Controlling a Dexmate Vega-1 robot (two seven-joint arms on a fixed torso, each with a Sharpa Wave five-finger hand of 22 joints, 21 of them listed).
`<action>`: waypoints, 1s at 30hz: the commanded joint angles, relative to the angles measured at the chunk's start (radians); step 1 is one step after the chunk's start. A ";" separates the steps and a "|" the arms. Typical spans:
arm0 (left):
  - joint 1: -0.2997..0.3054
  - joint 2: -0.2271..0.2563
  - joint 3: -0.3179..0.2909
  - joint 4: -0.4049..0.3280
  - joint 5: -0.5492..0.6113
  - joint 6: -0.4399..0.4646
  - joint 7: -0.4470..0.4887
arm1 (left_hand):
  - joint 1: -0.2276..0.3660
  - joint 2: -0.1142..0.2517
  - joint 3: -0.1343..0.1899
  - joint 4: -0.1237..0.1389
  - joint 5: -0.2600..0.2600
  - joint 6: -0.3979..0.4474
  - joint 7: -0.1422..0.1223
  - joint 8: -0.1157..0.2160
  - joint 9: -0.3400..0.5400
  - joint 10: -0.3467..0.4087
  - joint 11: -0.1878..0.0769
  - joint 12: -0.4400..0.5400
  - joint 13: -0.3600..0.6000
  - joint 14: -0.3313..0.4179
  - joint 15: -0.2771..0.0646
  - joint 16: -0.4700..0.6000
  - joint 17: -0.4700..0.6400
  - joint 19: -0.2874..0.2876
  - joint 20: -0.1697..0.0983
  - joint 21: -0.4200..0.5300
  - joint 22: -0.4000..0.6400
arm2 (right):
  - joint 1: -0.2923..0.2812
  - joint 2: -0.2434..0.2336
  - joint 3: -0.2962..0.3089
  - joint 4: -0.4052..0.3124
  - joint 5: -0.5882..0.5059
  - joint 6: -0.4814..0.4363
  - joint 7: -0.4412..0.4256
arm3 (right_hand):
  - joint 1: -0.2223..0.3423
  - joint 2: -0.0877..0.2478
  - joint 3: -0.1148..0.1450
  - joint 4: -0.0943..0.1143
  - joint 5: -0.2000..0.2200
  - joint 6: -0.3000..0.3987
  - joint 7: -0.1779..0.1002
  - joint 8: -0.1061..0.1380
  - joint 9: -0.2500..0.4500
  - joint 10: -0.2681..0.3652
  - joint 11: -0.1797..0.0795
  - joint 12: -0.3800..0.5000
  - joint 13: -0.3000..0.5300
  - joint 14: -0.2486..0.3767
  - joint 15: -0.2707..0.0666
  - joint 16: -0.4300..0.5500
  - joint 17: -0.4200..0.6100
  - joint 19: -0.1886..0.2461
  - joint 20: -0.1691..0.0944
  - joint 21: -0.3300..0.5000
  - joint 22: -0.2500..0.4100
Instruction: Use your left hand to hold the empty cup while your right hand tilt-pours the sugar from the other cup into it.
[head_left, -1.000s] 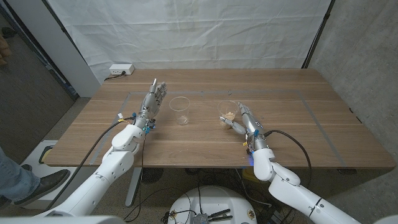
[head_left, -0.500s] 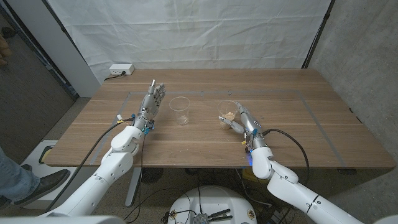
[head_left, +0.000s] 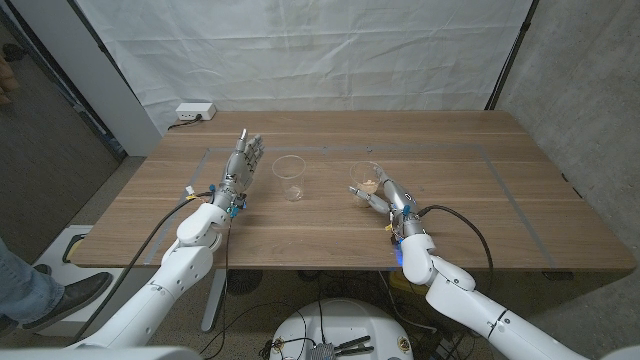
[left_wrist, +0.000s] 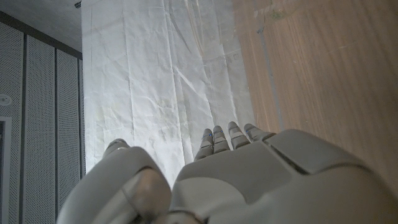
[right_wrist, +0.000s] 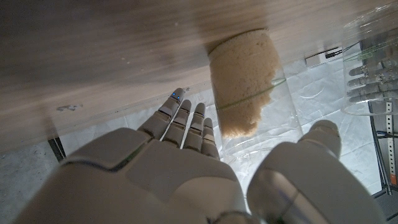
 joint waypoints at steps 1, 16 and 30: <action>-0.007 -0.002 -0.003 0.013 -0.006 0.004 -0.011 | 0.001 0.009 -0.006 -0.001 -0.003 0.008 0.000 -0.003 0.002 0.008 -0.008 -0.001 0.003 0.004 0.000 0.000 0.004 -0.007 0.003 0.002 0.002 | 0.000 0.020 0.004 0.021 0.022 0.032 -0.045 | 0.041 0.015 -0.007 -0.003 0.006 0.097 -0.036 0.023 0.003 0.136 -0.051 0.036 0.006 0.105 -0.057 0.009 0.005 0.081 -0.045 0.018 0.007; -0.003 0.002 0.002 -0.005 0.044 0.010 0.052 | 0.079 0.054 0.027 -0.034 -0.009 0.025 0.000 -0.001 0.002 0.029 -0.015 0.001 0.003 0.017 0.002 0.001 0.001 -0.004 0.006 0.003 -0.001 | 0.000 0.035 0.008 0.057 0.020 0.099 -0.111 | 0.121 0.073 0.002 -0.004 -0.001 0.325 -0.133 0.072 0.008 0.333 -0.119 0.076 0.004 0.246 -0.089 0.004 0.006 0.175 -0.064 0.032 0.011; 0.047 0.085 0.005 -0.095 0.160 0.040 0.172 | 0.278 0.089 0.089 -0.140 -0.047 0.081 0.017 0.009 0.004 0.098 -0.001 0.009 0.004 0.075 0.007 0.006 -0.001 0.025 0.005 0.009 -0.002 | 0.001 0.035 0.020 0.071 0.050 0.150 -0.112 | 0.172 0.096 0.018 -0.016 -0.003 0.359 -0.149 0.075 0.009 0.358 -0.131 0.076 0.004 0.263 -0.102 -0.003 0.006 0.188 -0.074 0.032 0.013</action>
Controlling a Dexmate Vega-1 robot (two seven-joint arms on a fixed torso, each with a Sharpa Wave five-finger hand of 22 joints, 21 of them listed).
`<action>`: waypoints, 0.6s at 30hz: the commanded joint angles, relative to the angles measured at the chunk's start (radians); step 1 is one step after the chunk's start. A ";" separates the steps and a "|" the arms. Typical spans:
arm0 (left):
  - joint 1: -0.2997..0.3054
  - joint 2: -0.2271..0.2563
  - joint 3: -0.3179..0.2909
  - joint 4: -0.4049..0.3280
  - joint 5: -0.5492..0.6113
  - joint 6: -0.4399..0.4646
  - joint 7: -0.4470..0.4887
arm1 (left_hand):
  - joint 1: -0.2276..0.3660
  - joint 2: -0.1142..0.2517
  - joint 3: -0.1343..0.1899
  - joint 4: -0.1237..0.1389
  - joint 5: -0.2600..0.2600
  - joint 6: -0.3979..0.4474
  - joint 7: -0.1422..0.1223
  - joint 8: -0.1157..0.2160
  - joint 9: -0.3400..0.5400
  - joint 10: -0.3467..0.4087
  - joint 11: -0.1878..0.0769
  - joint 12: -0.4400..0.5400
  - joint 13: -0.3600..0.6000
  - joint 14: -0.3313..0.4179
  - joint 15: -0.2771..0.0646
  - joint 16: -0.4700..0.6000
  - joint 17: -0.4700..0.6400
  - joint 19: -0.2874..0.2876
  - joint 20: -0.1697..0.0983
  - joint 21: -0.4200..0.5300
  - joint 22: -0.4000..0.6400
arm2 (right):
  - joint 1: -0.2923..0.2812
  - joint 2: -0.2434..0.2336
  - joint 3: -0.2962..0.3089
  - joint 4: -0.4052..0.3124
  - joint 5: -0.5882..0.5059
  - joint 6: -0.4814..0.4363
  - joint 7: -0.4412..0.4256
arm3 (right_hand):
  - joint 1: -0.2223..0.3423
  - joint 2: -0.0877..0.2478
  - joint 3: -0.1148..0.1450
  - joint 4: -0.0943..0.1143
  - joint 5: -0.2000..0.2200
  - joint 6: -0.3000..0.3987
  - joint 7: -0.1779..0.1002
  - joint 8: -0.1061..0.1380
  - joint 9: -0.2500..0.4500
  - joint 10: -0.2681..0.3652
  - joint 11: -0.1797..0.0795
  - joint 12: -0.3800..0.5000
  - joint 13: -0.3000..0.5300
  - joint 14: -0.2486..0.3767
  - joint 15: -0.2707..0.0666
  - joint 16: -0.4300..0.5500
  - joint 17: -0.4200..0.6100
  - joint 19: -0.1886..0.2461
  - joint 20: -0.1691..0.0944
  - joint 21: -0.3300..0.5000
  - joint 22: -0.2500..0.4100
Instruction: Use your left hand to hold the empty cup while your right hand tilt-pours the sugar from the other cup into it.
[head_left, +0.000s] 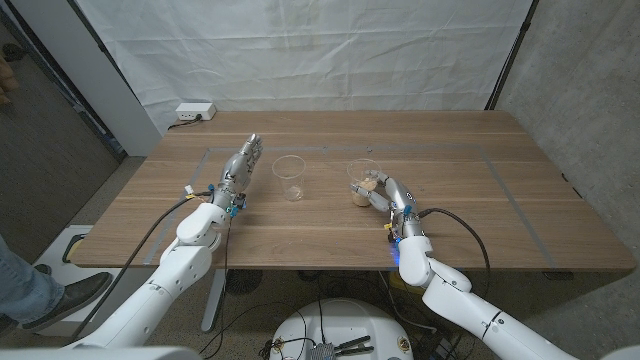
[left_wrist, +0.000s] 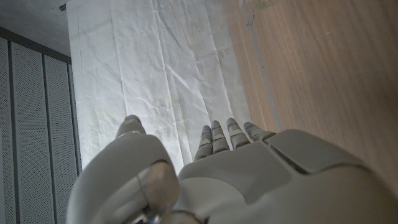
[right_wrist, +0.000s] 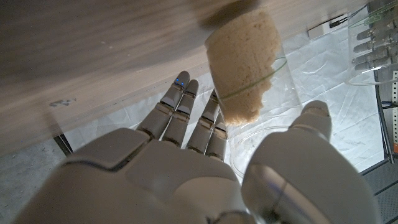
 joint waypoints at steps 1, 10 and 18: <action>0.049 0.081 0.003 -0.089 0.115 0.019 0.110 | 0.049 0.000 0.011 -0.030 -0.012 0.020 0.008 0.009 0.004 0.020 0.015 0.009 0.004 0.018 0.004 0.006 0.001 0.005 -0.016 0.004 0.000 | 0.001 0.004 0.010 0.009 0.025 0.040 -0.007 | 0.015 0.004 0.005 -0.003 -0.002 0.013 0.000 0.008 0.004 0.006 0.000 0.005 0.005 0.007 -0.094 -0.006 0.001 0.009 -0.067 0.005 0.005; 0.076 0.157 0.022 -0.120 0.270 -0.028 0.181 | 0.111 -0.052 0.001 -0.079 -0.028 -0.008 0.014 -0.008 0.005 -0.005 0.029 -0.006 0.006 -0.003 0.013 -0.006 0.002 -0.020 -0.006 -0.008 0.000 | 0.005 0.014 0.005 0.004 0.020 0.020 -0.004 | 0.020 0.009 0.007 -0.001 -0.004 0.010 0.003 0.003 0.004 0.001 0.005 0.000 0.005 0.005 -0.090 -0.011 0.002 0.004 -0.065 0.002 0.005; 0.085 0.203 0.057 -0.112 0.438 -0.096 0.249 | 0.128 -0.112 -0.027 -0.101 -0.029 -0.044 0.021 -0.021 0.005 -0.038 0.029 -0.016 0.008 -0.046 0.016 -0.016 0.003 -0.055 0.003 -0.016 0.000 | 0.008 0.025 -0.001 -0.019 0.017 -0.013 0.008 | 0.024 0.013 0.007 0.001 -0.007 0.005 0.009 -0.002 0.004 -0.004 0.007 -0.005 0.005 -0.002 -0.089 -0.017 0.003 -0.001 -0.065 -0.001 0.006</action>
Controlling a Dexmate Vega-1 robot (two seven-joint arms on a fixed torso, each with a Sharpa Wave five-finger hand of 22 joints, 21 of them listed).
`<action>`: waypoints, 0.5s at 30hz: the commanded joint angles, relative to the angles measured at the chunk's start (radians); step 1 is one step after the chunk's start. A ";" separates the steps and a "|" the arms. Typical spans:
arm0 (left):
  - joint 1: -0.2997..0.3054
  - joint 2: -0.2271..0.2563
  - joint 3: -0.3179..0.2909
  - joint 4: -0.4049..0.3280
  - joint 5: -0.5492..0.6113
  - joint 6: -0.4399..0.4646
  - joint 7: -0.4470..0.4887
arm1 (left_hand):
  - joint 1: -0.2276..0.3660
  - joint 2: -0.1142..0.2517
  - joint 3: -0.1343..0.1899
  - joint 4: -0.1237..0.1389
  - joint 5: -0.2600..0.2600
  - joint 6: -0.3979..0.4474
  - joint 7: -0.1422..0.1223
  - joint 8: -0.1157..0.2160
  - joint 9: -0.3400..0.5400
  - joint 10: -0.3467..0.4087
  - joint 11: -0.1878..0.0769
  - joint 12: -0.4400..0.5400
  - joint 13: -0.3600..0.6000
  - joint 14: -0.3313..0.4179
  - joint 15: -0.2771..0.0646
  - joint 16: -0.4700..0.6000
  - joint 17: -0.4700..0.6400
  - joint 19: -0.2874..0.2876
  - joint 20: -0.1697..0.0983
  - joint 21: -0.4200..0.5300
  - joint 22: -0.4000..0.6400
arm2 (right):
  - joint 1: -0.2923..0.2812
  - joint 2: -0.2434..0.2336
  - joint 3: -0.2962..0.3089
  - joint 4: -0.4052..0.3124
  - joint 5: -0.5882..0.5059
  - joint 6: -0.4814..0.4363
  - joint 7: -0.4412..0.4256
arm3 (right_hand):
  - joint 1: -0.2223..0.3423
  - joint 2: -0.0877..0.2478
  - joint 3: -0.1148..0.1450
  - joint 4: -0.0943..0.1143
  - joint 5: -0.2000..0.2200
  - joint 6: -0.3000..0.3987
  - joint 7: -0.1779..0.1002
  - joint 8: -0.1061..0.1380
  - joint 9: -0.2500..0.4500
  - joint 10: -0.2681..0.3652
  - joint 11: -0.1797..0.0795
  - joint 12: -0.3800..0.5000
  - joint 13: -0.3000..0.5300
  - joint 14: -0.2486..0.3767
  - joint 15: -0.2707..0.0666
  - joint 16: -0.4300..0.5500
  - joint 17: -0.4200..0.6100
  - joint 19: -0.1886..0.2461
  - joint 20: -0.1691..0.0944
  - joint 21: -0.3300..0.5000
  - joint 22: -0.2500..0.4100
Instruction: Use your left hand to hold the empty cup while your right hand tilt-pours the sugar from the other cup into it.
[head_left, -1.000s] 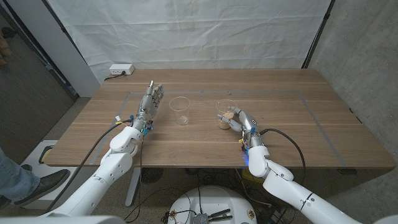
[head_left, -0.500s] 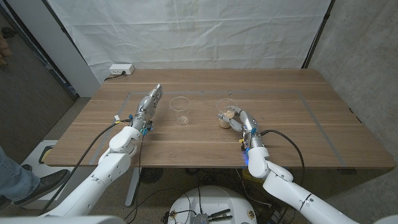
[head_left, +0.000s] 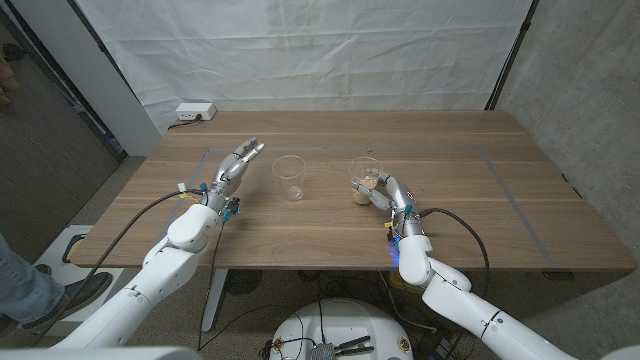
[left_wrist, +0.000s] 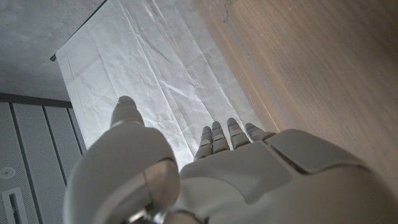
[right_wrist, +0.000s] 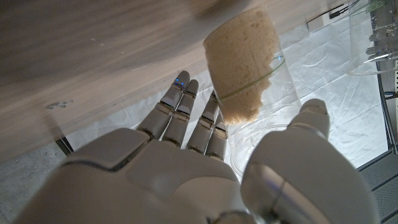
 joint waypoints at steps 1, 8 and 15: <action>0.022 0.072 0.042 -0.011 0.235 -0.083 0.112 | -0.003 -0.029 -0.012 -0.009 0.002 -0.013 -0.003 -0.003 0.005 -0.003 -0.014 -0.001 0.003 -0.015 -0.003 -0.006 0.003 -0.015 0.004 -0.003 0.000 | 0.009 0.016 -0.011 -0.026 -0.008 -0.044 0.016 | 0.007 0.007 0.004 -0.003 -0.007 -0.001 0.003 -0.002 0.005 0.000 0.003 -0.001 0.005 -0.002 -0.089 -0.002 0.003 -0.001 -0.065 -0.001 0.001; 0.027 0.101 0.072 -0.029 0.369 -0.086 0.185 | -0.015 -0.086 -0.051 -0.013 0.012 -0.076 -0.006 -0.018 0.006 -0.047 -0.019 -0.010 0.005 -0.050 -0.002 -0.008 0.005 -0.032 0.019 -0.002 0.000 | 0.022 0.015 -0.017 -0.033 -0.016 -0.051 0.027 | 0.009 0.009 0.003 -0.001 -0.009 0.000 0.003 -0.004 0.005 0.000 0.002 -0.003 0.005 -0.003 -0.091 -0.004 0.003 -0.003 -0.065 -0.003 0.002; 0.028 0.141 0.101 -0.071 0.448 -0.025 0.196 | -0.028 -0.120 -0.087 -0.010 0.028 -0.163 0.006 -0.025 0.009 -0.118 -0.002 -0.015 0.007 -0.116 0.014 -0.011 0.006 -0.062 0.042 -0.004 0.002 | 0.028 0.014 -0.017 -0.035 -0.015 -0.050 0.035 | 0.010 0.010 0.003 0.000 -0.011 0.003 0.003 -0.005 0.005 -0.001 0.001 -0.005 0.005 -0.006 -0.090 -0.007 0.003 -0.004 -0.065 -0.004 0.002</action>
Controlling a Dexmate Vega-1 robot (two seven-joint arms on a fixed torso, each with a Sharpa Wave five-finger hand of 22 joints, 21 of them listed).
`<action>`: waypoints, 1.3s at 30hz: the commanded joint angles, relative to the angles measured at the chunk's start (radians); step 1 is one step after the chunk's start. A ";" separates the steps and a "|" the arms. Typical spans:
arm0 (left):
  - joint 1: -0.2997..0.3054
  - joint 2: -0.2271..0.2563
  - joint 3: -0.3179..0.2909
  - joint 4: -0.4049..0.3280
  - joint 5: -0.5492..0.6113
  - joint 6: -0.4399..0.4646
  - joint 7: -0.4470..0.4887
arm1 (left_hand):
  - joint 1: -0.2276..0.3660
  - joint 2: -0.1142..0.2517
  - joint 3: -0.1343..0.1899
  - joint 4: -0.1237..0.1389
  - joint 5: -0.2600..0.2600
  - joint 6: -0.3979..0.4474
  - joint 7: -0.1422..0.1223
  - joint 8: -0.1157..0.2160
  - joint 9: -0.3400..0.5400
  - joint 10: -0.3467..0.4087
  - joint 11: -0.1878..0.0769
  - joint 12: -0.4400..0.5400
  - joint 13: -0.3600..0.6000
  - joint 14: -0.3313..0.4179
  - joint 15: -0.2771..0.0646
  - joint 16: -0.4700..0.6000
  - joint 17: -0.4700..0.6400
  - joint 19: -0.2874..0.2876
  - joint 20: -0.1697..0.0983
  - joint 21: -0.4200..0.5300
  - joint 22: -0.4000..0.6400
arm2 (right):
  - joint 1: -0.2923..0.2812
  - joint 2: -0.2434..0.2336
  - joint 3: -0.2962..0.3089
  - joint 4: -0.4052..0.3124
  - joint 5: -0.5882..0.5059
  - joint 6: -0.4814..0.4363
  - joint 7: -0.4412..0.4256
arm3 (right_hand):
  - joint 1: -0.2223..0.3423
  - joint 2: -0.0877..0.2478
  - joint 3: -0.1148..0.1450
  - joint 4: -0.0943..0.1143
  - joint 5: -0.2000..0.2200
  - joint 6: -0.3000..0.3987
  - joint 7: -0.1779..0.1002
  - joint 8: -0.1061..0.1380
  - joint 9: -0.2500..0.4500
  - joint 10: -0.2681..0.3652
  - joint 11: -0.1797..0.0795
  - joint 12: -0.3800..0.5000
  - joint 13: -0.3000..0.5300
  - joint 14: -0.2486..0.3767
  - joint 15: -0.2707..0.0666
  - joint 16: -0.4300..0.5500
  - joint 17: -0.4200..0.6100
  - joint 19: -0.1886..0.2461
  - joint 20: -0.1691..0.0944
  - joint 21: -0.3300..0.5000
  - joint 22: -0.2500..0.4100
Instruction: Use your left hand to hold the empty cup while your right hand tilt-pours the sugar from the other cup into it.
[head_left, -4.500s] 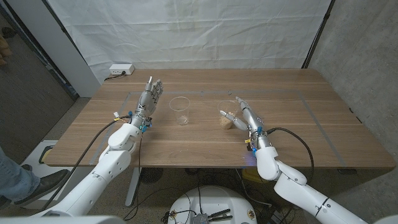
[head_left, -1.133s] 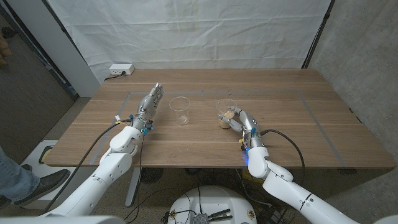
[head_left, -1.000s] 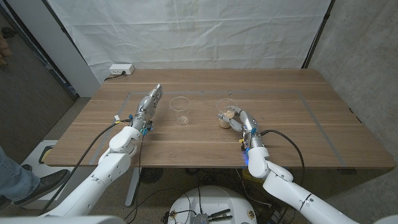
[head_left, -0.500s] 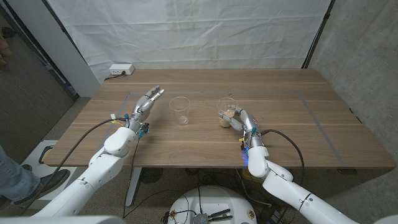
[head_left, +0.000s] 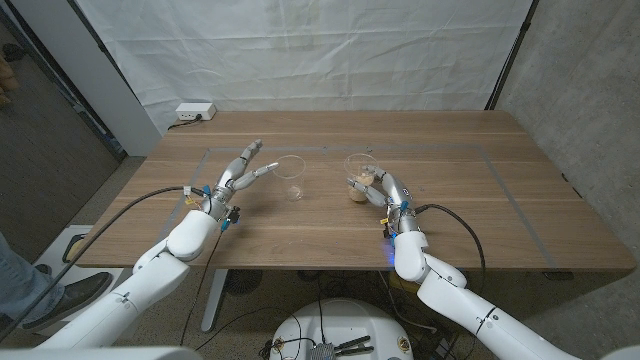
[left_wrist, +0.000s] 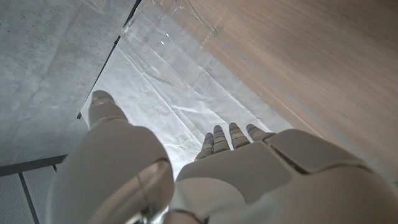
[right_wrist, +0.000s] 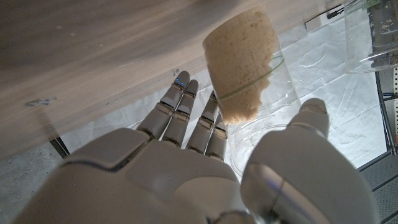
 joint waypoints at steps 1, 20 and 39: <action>0.009 0.070 0.049 -0.063 0.181 0.062 0.061 | -0.007 -0.013 -0.025 0.001 0.015 -0.062 0.008 -0.005 0.004 -0.058 0.013 -0.005 0.003 -0.051 0.011 -0.005 0.004 -0.059 0.022 -0.004 0.002 | 0.014 0.002 -0.006 -0.008 -0.006 -0.007 0.011 | 0.004 0.009 0.003 0.000 -0.003 0.004 0.003 0.000 0.005 -0.001 0.001 -0.005 0.005 -0.004 -0.088 -0.002 0.003 -0.004 -0.065 -0.004 0.002; 0.014 0.057 0.087 -0.075 0.189 0.179 0.101 | -0.016 -0.016 -0.047 0.007 0.028 -0.089 0.044 0.005 0.005 -0.077 0.043 0.006 0.003 -0.070 0.037 0.003 0.004 -0.070 0.034 0.000 0.002 | 0.013 0.010 -0.004 0.003 0.009 -0.004 0.012 | 0.011 0.015 0.004 0.002 -0.008 0.015 0.003 -0.001 0.005 0.005 0.001 -0.008 0.005 -0.003 -0.089 -0.006 0.004 -0.005 -0.064 -0.006 0.003; -0.042 0.000 0.130 0.032 0.193 0.111 0.124 | -0.001 0.004 -0.061 0.008 0.050 -0.002 0.007 0.040 0.004 -0.013 0.004 0.035 0.002 -0.018 0.002 0.022 0.002 -0.052 0.031 0.010 0.002 | 0.009 0.011 -0.005 -0.002 0.011 -0.014 0.011 | 0.020 0.022 0.006 0.002 -0.011 0.024 0.002 -0.003 0.005 0.007 -0.001 -0.012 0.005 -0.004 -0.090 -0.009 0.004 -0.005 -0.065 -0.008 0.003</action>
